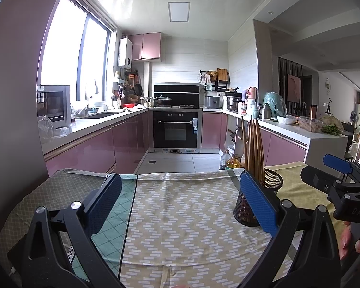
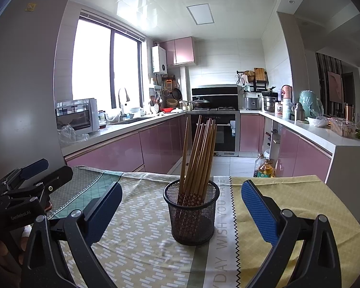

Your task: Organize utensils

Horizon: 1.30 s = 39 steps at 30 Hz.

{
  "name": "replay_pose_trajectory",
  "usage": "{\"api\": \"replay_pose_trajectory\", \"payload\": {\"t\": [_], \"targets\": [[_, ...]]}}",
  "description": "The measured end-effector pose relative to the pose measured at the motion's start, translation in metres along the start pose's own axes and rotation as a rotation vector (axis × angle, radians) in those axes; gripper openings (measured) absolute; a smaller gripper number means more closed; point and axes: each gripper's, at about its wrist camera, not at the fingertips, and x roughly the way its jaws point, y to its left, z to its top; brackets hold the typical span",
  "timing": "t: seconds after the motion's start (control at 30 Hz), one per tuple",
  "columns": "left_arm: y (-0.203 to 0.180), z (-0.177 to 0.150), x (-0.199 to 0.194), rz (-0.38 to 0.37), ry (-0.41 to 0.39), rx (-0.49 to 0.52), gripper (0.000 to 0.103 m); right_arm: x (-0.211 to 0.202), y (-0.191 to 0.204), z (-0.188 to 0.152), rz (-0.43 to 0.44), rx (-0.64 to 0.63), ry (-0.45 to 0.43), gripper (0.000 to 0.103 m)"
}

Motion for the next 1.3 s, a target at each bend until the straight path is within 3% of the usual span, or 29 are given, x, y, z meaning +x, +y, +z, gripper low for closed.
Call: {"api": "replay_pose_trajectory", "payload": {"t": [1.3], "targets": [[-0.0008,0.0004,-0.0001,-0.003,0.006,-0.003,0.097,0.0016,0.0011,-0.0009,-0.001,0.004,0.003,0.096]]}}
